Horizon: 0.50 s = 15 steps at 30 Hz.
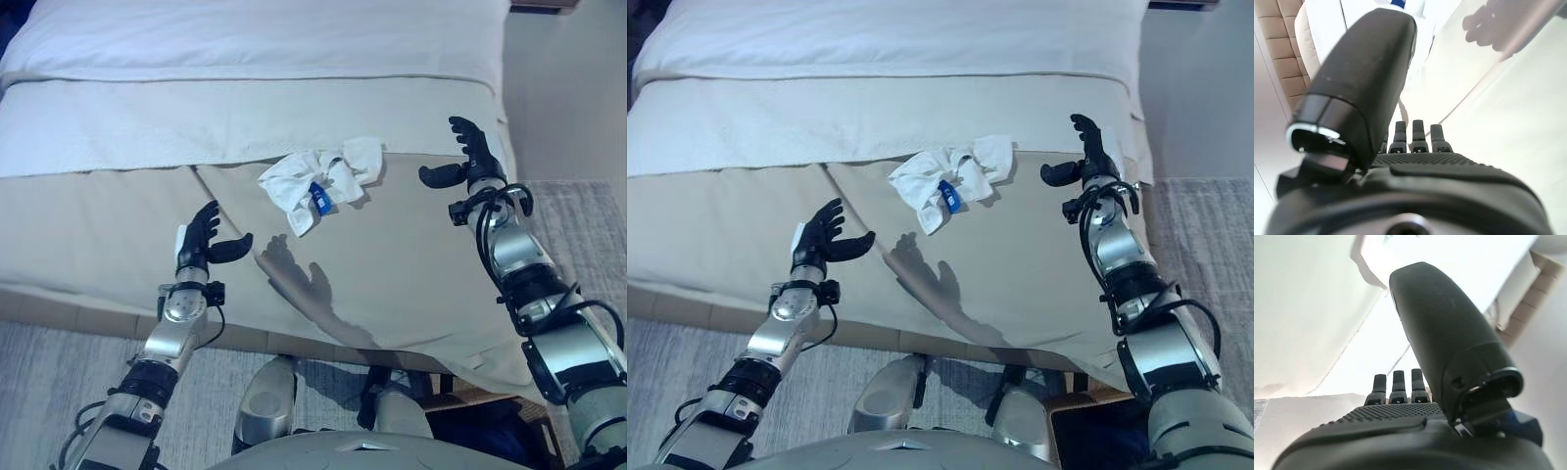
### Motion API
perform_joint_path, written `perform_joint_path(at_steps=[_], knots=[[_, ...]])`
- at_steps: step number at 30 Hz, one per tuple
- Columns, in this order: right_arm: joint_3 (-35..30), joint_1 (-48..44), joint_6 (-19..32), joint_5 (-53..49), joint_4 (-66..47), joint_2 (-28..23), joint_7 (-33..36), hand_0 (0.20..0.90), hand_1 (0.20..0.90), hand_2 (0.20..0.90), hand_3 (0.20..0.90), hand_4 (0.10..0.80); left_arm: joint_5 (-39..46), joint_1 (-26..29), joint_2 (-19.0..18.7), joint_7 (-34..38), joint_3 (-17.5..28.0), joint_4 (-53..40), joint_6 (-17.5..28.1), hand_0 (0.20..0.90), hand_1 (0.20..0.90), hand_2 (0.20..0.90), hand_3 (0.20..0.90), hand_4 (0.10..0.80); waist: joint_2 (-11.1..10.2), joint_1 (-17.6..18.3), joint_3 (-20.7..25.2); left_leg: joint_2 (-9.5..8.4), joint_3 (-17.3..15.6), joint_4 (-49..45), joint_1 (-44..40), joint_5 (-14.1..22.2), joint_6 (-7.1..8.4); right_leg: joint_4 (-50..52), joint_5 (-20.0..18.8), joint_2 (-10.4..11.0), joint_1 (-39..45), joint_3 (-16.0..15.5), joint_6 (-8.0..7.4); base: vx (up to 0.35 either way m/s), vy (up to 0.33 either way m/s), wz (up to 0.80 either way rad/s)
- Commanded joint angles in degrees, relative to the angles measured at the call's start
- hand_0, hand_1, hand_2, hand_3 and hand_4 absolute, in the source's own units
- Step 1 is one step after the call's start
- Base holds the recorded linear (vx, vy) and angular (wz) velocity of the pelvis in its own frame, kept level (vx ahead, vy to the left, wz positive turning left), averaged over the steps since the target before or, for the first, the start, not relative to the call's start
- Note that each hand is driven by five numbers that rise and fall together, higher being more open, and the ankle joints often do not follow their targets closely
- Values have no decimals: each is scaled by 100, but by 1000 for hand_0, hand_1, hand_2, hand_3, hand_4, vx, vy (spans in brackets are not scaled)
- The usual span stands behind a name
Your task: Pick up the clothes from the bed and place them into the basket
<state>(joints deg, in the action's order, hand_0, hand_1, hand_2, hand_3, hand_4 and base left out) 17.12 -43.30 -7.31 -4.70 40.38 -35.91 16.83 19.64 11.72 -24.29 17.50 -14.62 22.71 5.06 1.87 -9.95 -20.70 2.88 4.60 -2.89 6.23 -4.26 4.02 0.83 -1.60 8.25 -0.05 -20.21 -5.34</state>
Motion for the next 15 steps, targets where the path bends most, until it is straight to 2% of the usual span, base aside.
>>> perform_joint_path(at_steps=[1,4,5,11,15], knots=[[291,-1121,461,-158,-267,-782,147,900,900,900,900,800,25,214,-262,-69,73,-812,745,900,900,900,900,800,-19,-288,17,-211,-569,-511,298,493,-150,1476,988,80,-363,-189,444,7,53,20],[494,-1478,333,-240,-26,-811,128,900,900,900,900,800,108,247,-295,-129,4,-892,883,900,900,900,900,800,105,-424,-195,-286,-447,-779,534,526,-164,1939,1141,261,-582,-337,538,31,79,28],[545,-1612,295,-238,66,-787,134,900,900,900,900,800,126,253,-304,-152,-21,-906,928,900,900,900,900,800,107,-471,-280,-328,-397,-924,555,686,-138,2167,1335,327,-625,-282,521,97,55,27],[695,-2148,91,-473,365,-586,203,900,900,900,900,800,144,368,-304,-172,-137,-1084,984,900,900,900,900,800,233,-646,-615,-530,-317,-1540,1009,855,-267,2947,1532,614,-1057,-355,569,27,76,27],[721,-2468,44,-609,573,-385,242,900,900,900,900,800,59,434,-320,-121,-209,-1328,939,900,900,900,900,800,312,-799,-902,-678,-345,-2081,1366,1056,-413,3606,1724,848,-1355,-434,592,31,86,31]])
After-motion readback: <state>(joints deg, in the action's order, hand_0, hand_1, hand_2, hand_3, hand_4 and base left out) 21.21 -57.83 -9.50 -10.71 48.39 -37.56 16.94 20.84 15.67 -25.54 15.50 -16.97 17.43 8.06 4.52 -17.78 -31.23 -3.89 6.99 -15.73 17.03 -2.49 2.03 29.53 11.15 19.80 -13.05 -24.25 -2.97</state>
